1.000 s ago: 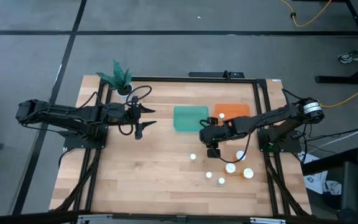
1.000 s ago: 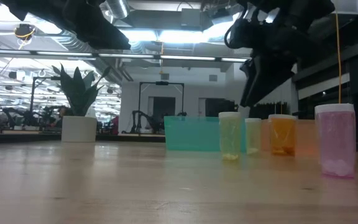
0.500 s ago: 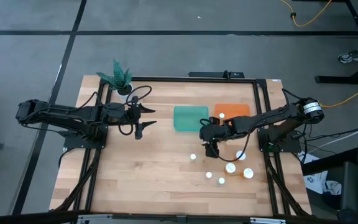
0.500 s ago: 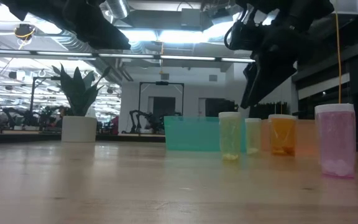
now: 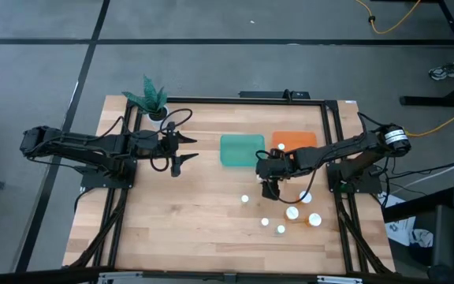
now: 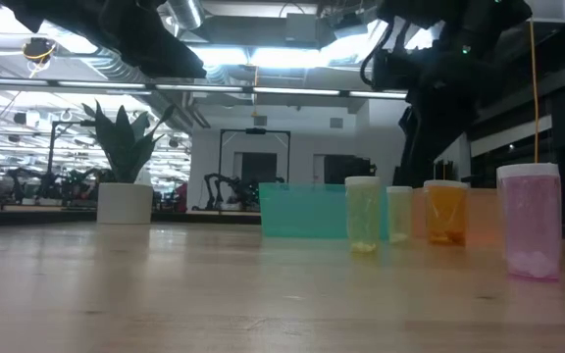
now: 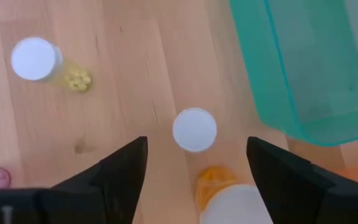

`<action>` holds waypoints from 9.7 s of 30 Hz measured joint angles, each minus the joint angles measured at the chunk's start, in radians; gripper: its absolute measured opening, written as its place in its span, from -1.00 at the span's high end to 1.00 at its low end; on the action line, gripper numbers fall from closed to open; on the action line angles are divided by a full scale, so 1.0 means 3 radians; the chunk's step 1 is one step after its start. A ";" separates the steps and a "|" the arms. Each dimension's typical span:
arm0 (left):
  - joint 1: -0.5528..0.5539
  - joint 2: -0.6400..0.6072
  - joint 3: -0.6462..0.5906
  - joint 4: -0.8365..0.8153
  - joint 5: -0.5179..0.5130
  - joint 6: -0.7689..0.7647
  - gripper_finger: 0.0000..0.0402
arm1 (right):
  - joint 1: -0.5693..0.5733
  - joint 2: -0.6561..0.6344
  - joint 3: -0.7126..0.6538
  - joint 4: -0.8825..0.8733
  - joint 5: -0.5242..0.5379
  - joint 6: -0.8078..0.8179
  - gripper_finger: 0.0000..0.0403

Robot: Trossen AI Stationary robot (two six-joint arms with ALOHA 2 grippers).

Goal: Pick and place medicine bottles into bin by pill shape (circle, oval)
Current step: Put the yellow pill bottle into the orange bin

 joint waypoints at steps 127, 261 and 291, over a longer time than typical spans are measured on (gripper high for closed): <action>-0.0001 -0.0001 0.0000 -0.0030 0.0001 -0.0004 -0.07 | -0.0156 -0.0844 -0.0367 0.1253 -0.0688 -0.0740 -0.01; -0.0001 -0.0001 -0.0001 -0.0075 0.0000 -0.0009 -0.07 | -0.0359 -0.1595 -0.1898 0.0788 0.1975 0.1883 0.58; 0.0000 0.0000 -0.0001 -0.0076 0.0000 -0.0008 -0.07 | -0.0543 -0.1318 -0.1898 0.1008 0.1716 0.1706 0.35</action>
